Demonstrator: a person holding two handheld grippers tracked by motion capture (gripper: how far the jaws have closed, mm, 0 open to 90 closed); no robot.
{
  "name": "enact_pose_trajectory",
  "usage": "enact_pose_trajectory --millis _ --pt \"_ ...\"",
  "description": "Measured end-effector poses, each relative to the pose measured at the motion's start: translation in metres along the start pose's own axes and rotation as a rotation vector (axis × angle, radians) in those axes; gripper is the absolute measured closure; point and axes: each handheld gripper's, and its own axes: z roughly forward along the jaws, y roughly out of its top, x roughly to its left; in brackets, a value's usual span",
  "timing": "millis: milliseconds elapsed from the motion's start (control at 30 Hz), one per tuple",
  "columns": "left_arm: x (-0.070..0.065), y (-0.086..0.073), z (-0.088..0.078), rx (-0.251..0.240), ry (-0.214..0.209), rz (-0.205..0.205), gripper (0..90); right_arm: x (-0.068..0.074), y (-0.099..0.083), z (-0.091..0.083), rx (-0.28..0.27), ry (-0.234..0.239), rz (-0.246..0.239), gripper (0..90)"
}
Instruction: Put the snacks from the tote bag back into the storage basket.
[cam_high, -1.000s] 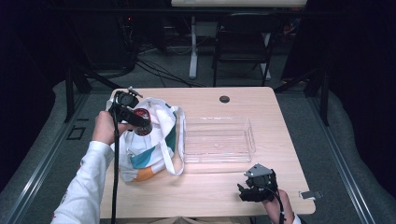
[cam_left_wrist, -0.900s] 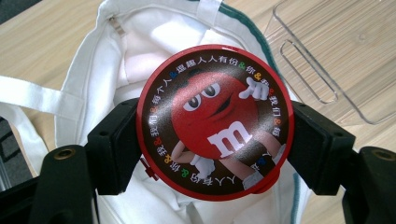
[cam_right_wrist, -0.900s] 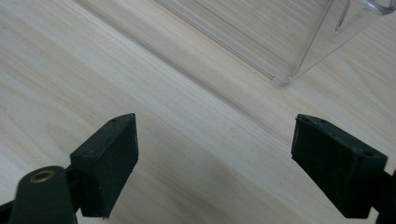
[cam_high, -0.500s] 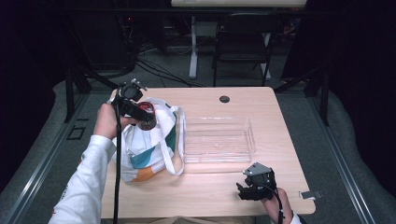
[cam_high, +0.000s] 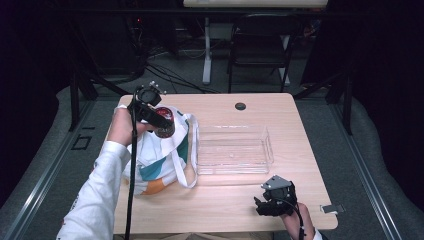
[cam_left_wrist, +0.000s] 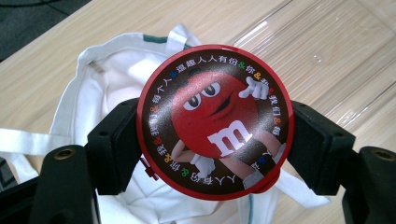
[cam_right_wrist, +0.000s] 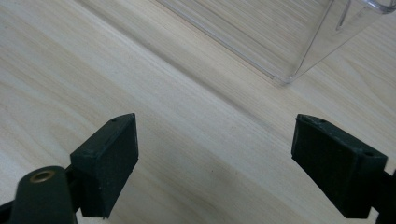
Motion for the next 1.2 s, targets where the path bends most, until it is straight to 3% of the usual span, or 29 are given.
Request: enact_pose_trajectory --millis 733,1200 --pt "-0.023 0.016 0.002 -0.021 -0.048 0.057 26.0 0.001 0.001 0.0 -0.003 0.008 -0.001 14.2" --pt "-0.047 0.032 0.019 -0.029 -0.095 0.094 26.0 0.0 0.0 -0.001 -0.001 0.007 0.004 14.2"
